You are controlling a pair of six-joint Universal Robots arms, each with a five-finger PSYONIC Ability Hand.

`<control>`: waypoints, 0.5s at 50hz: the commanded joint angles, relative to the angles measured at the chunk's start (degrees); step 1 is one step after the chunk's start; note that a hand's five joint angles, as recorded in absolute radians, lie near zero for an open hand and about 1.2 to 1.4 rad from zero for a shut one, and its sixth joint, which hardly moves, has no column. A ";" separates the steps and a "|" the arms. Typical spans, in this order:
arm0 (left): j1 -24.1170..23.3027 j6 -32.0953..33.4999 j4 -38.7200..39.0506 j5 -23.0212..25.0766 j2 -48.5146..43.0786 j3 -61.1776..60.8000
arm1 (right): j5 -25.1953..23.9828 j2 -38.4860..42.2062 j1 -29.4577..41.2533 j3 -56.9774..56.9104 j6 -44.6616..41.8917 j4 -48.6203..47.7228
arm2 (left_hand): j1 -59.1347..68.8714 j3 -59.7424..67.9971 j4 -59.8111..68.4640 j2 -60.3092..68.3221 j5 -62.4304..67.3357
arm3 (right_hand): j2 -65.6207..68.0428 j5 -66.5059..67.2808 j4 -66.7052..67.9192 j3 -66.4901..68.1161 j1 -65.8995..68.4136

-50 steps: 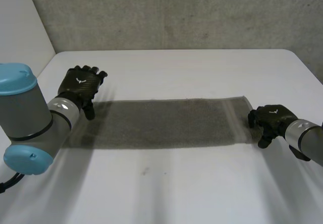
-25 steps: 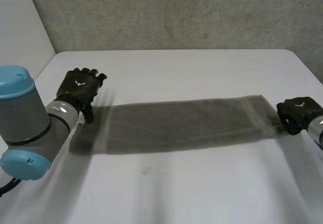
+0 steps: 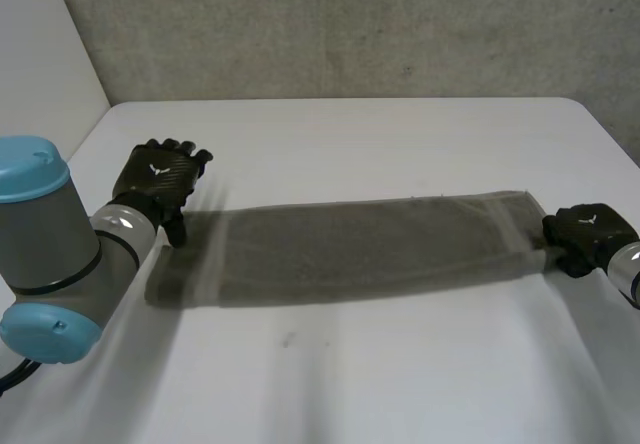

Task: Fold the laundry

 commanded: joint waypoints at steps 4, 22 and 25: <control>0.03 0.00 0.60 0.09 0.09 -0.68 | 8.77 -1.93 -2.10 -2.08 -3.33 -6.90 | 0.31 0.45 0.43 0.50 -1.63 | 16.37 18.94 16.82 17.00 28.81; 0.73 -1.75 0.51 -0.17 2.90 -1.11 | 2.74 -7.92 28.01 -10.86 -2.47 -8.13 | 0.31 0.45 0.43 0.50 -1.63 | 16.37 18.94 16.82 17.00 28.81; 0.73 -3.51 0.51 -0.26 3.86 -1.55 | 1.68 -4.67 37.67 -13.24 -2.72 -9.36 | 0.31 0.45 0.43 0.50 -1.63 | 16.37 18.94 16.82 17.00 28.81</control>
